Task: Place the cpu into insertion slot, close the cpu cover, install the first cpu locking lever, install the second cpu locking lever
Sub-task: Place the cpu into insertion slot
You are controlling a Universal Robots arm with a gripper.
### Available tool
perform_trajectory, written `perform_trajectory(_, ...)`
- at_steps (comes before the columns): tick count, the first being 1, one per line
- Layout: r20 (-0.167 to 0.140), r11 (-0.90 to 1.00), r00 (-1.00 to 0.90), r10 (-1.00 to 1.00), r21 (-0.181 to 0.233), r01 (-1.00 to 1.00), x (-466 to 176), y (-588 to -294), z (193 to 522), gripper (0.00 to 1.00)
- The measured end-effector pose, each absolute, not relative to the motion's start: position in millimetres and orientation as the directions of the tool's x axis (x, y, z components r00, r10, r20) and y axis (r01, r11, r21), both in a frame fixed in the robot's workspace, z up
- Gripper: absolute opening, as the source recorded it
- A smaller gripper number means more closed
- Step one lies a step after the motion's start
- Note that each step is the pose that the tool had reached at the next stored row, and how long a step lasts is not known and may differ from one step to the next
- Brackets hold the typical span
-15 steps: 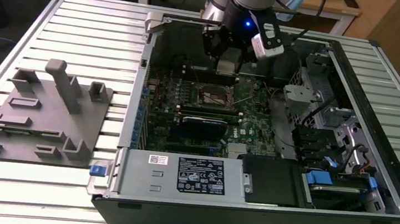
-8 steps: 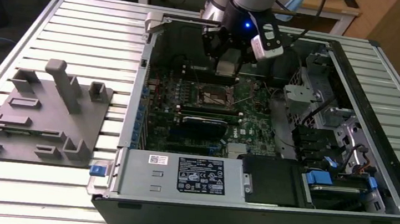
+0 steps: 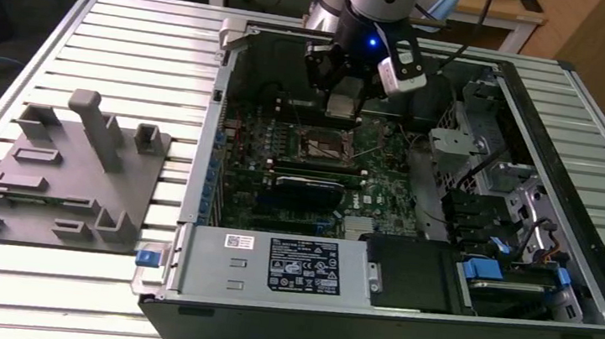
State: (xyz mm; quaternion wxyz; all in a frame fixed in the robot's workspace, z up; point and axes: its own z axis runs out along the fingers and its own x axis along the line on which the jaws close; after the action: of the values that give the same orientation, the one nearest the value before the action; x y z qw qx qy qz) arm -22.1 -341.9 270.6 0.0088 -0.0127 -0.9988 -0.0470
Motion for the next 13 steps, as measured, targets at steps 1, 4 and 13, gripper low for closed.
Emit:
perform_trajectory(1,0.019,0.995,-1.0,0.025,0.094,0.026,-22.1,-341.9,270.4,0.54)
perform_trajectory(4,0.019,0.995,-1.0,0.025,0.094,0.026,-22.1,-341.9,268.5,0.54)
perform_trajectory(13,0.019,0.995,-1.0,0.024,0.094,0.026,-22.1,-341.8,264.3,0.54)
